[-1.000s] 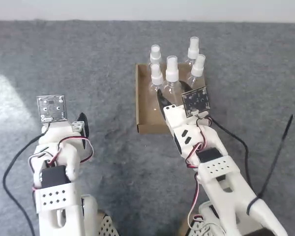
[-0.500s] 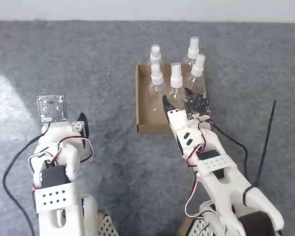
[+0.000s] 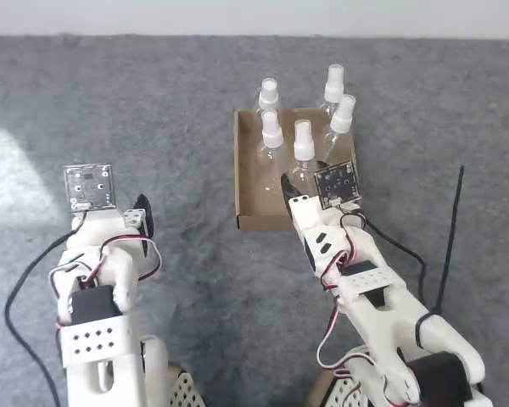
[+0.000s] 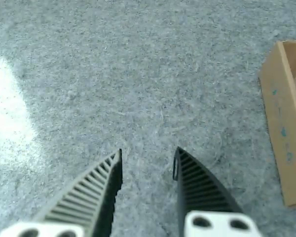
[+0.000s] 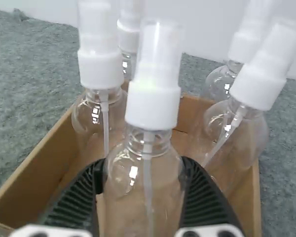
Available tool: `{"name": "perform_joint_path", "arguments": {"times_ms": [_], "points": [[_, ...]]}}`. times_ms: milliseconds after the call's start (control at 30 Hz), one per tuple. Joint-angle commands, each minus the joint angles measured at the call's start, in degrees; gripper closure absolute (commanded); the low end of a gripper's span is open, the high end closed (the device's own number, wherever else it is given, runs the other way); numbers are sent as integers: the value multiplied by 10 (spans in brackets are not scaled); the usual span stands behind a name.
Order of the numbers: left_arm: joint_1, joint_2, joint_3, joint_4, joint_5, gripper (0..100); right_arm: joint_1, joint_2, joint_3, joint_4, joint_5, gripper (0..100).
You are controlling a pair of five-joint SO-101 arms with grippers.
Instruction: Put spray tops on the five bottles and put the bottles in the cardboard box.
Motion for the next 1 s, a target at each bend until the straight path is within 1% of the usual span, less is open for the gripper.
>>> {"name": "perform_joint_path", "arguments": {"times_ms": [0,400,467,600,667,733,967], "points": [[0,-8,-4,-18,6,848,3,-2,2,-14,8,989],[0,-8,-4,-18,6,848,2,-7,24,-14,8,983],[0,-8,-4,-18,6,848,2,-7,24,-14,8,943],[0,-8,-4,-18,6,848,2,-7,24,-14,8,809],[0,-8,-4,-18,6,848,2,-7,24,-14,9,761],[0,-8,-4,-18,6,848,2,-7,22,-14,9,744],[0,-8,-4,-18,6,848,1,-7,19,-14,9,742]]}}
